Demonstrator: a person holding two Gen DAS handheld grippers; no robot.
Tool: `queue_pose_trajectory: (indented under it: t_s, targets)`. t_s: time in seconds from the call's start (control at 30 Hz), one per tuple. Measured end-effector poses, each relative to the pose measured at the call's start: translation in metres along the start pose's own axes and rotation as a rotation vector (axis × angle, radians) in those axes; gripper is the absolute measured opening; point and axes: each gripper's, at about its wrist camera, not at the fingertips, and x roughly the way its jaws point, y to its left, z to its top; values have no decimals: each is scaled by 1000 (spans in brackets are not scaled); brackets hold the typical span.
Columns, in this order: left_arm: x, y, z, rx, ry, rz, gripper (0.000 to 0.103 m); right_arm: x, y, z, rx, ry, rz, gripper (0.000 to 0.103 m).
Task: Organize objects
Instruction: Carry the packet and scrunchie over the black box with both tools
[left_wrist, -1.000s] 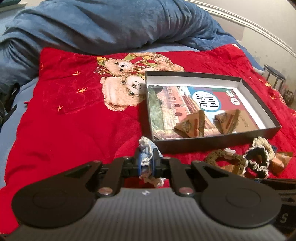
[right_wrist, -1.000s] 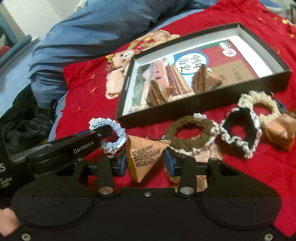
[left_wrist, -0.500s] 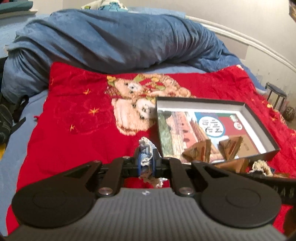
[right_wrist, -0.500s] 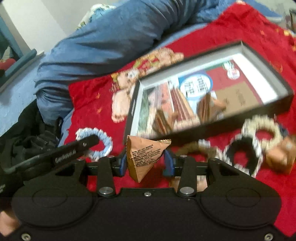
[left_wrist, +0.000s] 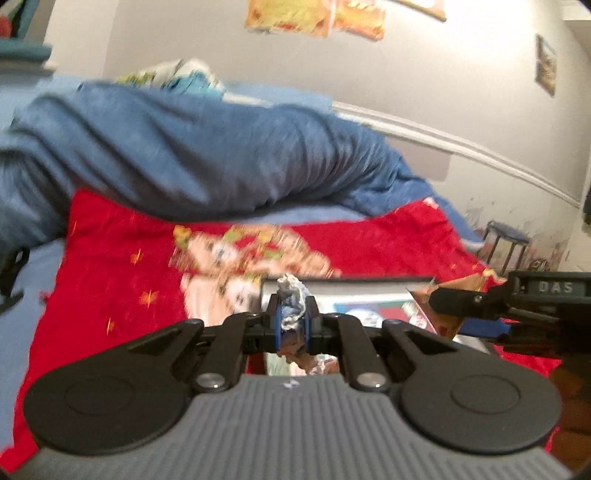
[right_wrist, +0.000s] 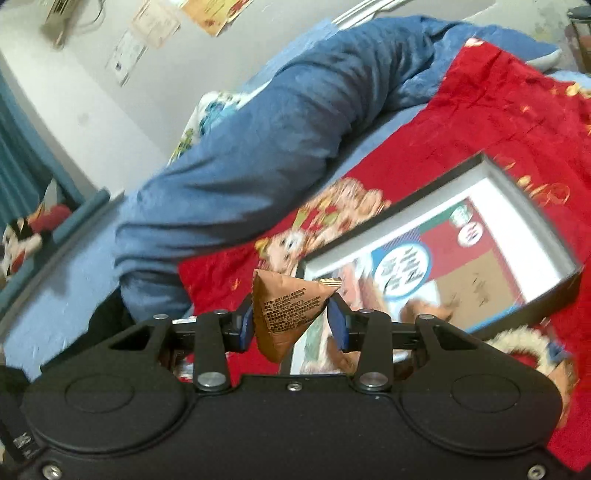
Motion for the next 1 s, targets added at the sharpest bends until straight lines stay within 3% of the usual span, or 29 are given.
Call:
queue_pose_trajectory:
  t_s: [0.1, 0.53, 0.83, 1.0]
  targets:
    - [-3, -9, 9, 31, -53, -19, 15, -4, -9, 13, 12, -21, -11, 39]
    - [32, -39, 37, 95, -111, -60, 15, 13, -28, 47, 36, -87, 12, 39]
    - [63, -30, 35, 35, -114, -40, 15, 56, -33, 49, -57, -71, -68, 39]
    - [83, -9, 22, -37, -100, -78, 15, 82, -33, 37, -120, -38, -106, 39]
